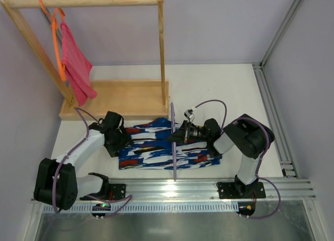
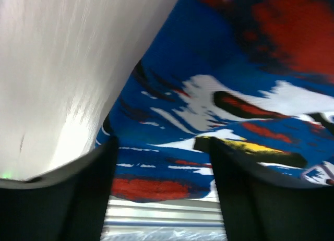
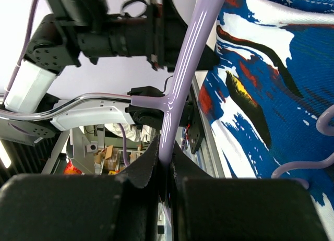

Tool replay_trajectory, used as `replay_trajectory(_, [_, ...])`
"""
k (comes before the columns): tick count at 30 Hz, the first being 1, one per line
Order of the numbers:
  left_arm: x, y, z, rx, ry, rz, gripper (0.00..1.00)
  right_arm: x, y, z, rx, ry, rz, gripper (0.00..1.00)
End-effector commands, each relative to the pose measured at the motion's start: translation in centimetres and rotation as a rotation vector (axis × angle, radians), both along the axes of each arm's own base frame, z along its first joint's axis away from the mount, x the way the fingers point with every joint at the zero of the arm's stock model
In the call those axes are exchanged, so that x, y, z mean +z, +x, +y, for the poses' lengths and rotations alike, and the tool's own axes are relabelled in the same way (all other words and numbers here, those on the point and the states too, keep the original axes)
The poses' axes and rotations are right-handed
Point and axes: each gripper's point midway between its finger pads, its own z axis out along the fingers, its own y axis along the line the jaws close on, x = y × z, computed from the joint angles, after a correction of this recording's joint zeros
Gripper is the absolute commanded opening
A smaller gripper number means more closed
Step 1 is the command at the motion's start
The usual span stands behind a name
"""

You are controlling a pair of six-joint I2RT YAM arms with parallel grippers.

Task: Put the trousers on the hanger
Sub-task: Place trousers on hanger

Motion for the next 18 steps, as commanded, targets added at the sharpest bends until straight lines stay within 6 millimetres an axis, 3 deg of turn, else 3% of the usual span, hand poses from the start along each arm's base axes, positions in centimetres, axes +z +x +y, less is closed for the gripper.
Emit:
replay_trajectory(1, [4.1, 3.7, 0.9, -0.012, 0.055, -0.213, 0.76, 3.4, -0.8, -0.1, 0.034, 0.117, -0.186, 0.04])
replay_trajectory(3, [6.9, 5.4, 0.8, -0.073, 0.044, -0.371, 0.84, 3.4, -1.0, -0.1, 0.044, 0.117, -0.191, 0.04])
replay_trajectory(5, [8.1, 6.7, 0.3, -0.151, -0.011, -0.469, 0.86, 3.3, -1.0, -0.1, 0.046, 0.114, -0.190, 0.04])
replay_trajectory(12, [6.0, 8.3, 2.4, -0.066, -0.142, -0.512, 0.86, 2.5, -1.0, 0.1, 0.058, 0.102, -0.169, 0.04])
replay_trajectory(13, [5.6, 8.7, 4.4, 0.018, -0.141, -0.533, 0.86, 2.6, -0.9, 0.1, 0.057, 0.104, -0.173, 0.04])
replay_trajectory(15, [6.1, 9.8, 4.2, 0.079, -0.261, -0.608, 0.86, 2.8, -0.9, 0.1, 0.060, 0.109, -0.172, 0.04])
replay_trajectory(16, [4.9, 9.5, 4.5, 0.113, -0.296, -0.588, 0.85, 2.9, -0.9, 0.2, 0.063, 0.111, -0.179, 0.04])
replay_trajectory(18, [4.4, 9.6, 4.1, 0.119, -0.330, -0.593, 0.84, 3.0, -0.9, 0.2, 0.069, 0.112, -0.181, 0.04])
